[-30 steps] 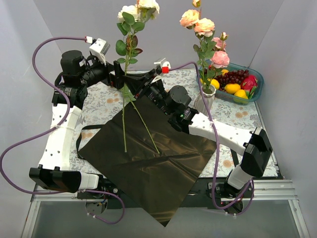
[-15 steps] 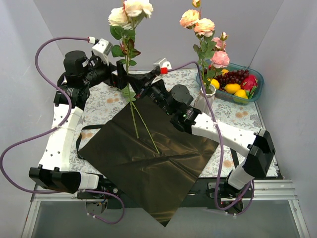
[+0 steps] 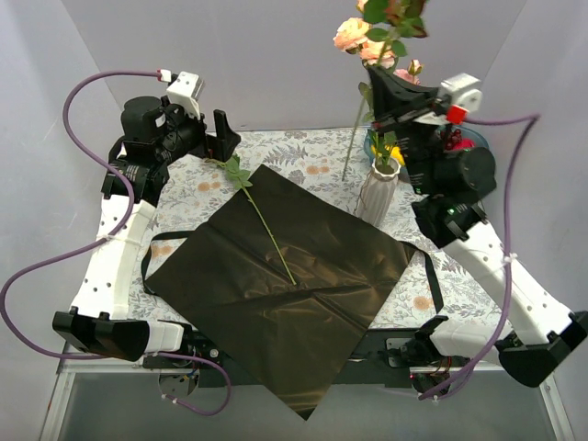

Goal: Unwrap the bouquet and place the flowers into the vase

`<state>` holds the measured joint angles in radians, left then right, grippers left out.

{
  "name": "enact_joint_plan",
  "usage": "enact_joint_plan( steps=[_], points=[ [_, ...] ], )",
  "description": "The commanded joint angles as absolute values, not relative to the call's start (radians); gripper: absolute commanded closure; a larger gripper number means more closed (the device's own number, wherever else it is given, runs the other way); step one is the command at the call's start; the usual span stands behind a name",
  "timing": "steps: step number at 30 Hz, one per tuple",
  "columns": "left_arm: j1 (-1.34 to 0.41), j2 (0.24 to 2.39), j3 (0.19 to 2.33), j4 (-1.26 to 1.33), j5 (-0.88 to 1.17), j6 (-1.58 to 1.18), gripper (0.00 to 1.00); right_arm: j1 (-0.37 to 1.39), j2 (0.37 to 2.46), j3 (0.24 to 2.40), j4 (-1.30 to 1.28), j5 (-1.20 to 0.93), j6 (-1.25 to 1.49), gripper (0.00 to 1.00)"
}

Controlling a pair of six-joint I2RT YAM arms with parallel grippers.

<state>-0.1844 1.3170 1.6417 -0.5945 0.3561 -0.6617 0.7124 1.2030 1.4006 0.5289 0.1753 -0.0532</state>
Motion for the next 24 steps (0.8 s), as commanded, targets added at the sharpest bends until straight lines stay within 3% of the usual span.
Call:
enact_joint_plan(
  steps=[1, 24],
  points=[
    [-0.181, 1.29, 1.603, -0.589, 0.307, -0.663, 0.02, 0.644, 1.108, 1.31, 0.687, 0.199, -0.193, 0.99],
    [-0.179, 1.307, 1.606, -0.618, 0.448, -0.624, 0.02, 0.414, 1.131, 1.201, 0.742, 0.163, -0.207, 0.99]
  ],
)
